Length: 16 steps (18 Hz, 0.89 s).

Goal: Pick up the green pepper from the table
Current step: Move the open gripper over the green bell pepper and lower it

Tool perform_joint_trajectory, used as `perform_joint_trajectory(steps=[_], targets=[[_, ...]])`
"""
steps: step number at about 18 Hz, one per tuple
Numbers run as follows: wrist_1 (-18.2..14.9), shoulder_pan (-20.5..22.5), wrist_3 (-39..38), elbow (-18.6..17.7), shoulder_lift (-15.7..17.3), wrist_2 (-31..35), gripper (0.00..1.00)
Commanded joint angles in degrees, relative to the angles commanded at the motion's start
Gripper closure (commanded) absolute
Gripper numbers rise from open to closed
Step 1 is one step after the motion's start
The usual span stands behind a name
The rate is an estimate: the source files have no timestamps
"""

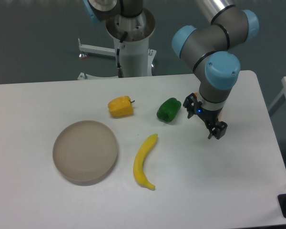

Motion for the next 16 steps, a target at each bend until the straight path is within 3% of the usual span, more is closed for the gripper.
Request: perform_joint_trajectory(steps=[5,10,16], targets=[[-0.2,-0.6,-0.1,-1.4,0.5,-0.1,0.0],[-0.1,-1.1,-0.1,-11.5,6.3,-1.6,0.0],[0.4,-0.6,-1.3,-21.3,10.4,-5.2,0.0]])
